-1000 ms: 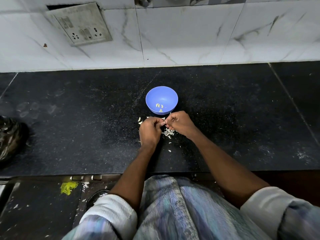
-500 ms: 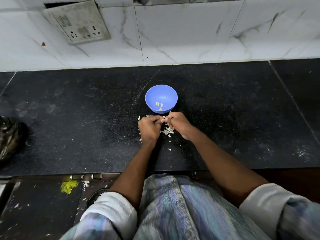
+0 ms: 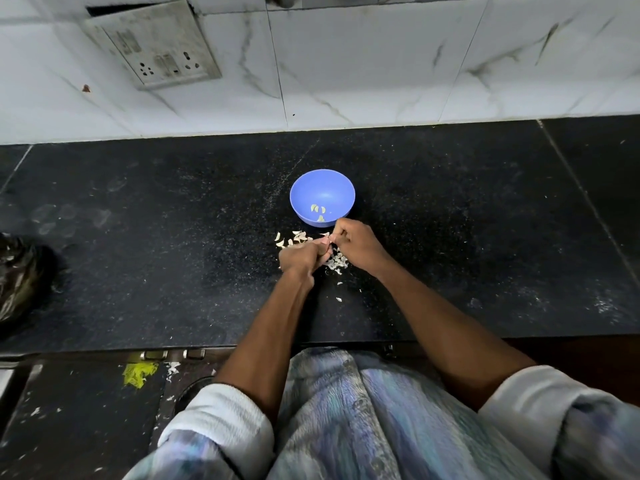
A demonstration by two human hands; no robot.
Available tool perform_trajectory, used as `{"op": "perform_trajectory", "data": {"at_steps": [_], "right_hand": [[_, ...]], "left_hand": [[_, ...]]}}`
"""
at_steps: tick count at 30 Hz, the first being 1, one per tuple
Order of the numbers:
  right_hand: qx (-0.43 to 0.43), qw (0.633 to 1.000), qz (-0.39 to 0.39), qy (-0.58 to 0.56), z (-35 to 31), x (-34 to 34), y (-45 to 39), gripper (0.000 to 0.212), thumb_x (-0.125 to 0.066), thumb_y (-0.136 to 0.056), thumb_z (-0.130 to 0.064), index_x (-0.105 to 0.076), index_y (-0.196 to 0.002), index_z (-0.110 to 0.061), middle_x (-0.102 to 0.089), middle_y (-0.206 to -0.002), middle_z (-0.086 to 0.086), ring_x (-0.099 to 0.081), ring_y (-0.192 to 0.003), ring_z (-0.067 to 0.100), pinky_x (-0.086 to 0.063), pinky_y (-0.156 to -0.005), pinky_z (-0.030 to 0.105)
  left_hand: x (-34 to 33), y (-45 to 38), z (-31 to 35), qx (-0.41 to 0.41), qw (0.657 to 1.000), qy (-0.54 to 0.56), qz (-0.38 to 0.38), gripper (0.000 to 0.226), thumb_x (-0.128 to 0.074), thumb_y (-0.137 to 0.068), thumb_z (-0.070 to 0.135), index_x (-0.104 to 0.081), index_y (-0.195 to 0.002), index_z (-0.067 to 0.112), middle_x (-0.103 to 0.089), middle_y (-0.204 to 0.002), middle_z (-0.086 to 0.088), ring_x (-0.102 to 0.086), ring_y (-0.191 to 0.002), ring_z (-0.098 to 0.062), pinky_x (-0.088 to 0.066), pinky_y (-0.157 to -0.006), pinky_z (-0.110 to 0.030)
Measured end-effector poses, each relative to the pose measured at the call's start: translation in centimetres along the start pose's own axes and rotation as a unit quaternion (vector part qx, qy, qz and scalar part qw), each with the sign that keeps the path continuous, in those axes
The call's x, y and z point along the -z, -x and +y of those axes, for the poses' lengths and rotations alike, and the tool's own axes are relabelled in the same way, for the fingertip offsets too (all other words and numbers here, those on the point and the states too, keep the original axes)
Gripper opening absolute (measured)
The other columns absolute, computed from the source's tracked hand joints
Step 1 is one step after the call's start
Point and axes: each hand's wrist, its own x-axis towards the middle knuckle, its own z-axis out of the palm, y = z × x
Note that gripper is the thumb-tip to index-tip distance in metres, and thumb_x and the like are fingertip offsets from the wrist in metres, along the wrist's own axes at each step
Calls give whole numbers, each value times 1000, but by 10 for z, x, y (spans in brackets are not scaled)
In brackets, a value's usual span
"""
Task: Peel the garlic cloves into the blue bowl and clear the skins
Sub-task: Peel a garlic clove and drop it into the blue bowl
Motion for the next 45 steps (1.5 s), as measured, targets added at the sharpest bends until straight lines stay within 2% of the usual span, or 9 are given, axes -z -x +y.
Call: {"op": "perform_trajectory", "data": {"at_steps": [4, 7, 11, 16, 20, 25, 30, 33, 45], "right_hand": [[-166, 968, -72, -173, -8, 4, -4, 15, -59, -90, -4, -60, -76, -11, -53, -62, 1, -45, -60, 14, -35, -56, 29], [-178, 952, -91, -231, -6, 5, -4, 16, -57, -92, 1, -60, -80, -9, -52, -62, 3, -44, -58, 13, -35, -53, 25], [-7, 996, -4, -94, 7, 0, -1, 19, -61, -96, -4, -58, -79, -11, -56, -67, -10, -45, -59, 1, -38, -57, 19], [152, 986, 60, 38, 10, -5, -1, 19, -63, -90, 0, -55, -76, -10, -57, -75, -3, -50, -69, 16, -41, -63, 34], [-15, 998, 24, -60, 9, -8, -3, 21, -63, -93, -8, -55, -74, -12, -55, -67, -6, -46, -62, 8, -38, -58, 28], [-149, 959, -51, -237, 8, -4, -9, 20, -57, -87, 2, -56, -72, -9, -45, -59, 4, -38, -59, 16, -29, -52, 27], [15, 995, 7, -96, 6, -2, -1, 18, -62, -95, -4, -61, -79, -12, -61, -70, -10, -51, -63, 1, -43, -61, 18], [75, 996, 28, -46, 4, -4, 1, 17, -62, -93, -3, -61, -80, -13, -66, -76, -8, -60, -70, 7, -51, -67, 30], [-51, 969, 31, -241, 6, -3, 2, 9, -64, -99, -6, -72, -95, -2, -73, -78, 7, -67, -70, 11, -51, -62, 21]], "left_hand": [[9, -7, -12, -337, 916, -218, -5, 7, -87, -84, 7, -85, -85, 14, -80, -78, 8, -76, -74, -11, -63, -73, -31], [13, -13, -12, -400, 884, -242, -19, 10, -87, -83, 6, -85, -87, 15, -80, -81, 10, -75, -76, -5, -61, -75, -27], [1, -7, -9, -89, 995, -44, -17, 9, -75, -91, -4, -81, -94, 3, -79, -75, -5, -74, -67, -12, -63, -65, -25], [-4, -10, 5, 161, 971, 164, -58, 20, -52, -103, -8, -68, -93, -1, -70, -87, -6, -71, -67, -9, -56, -52, -14], [-3, -4, -10, -53, 999, -9, -7, 13, -70, -93, -8, -80, -94, 1, -80, -83, -9, -72, -69, -14, -62, -66, -25], [15, -17, -18, -354, 912, -204, -29, 6, -87, -85, 9, -84, -90, 9, -81, -84, 3, -77, -79, -15, -62, -75, -27], [3, -8, -10, -29, 998, -10, -56, 13, -71, -95, -2, -80, -90, 7, -78, -74, -3, -73, -68, -12, -62, -69, -22], [-1, -7, 2, 183, 969, 144, -85, 21, -56, -105, 0, -70, -90, 6, -72, -62, 1, -69, -51, -4, -55, -50, -15], [-3, -10, -10, -88, 996, 28, -11, 14, -86, -87, 8, -81, -95, -2, -79, -83, -12, -69, -64, -9, -62, -68, -19]]}}
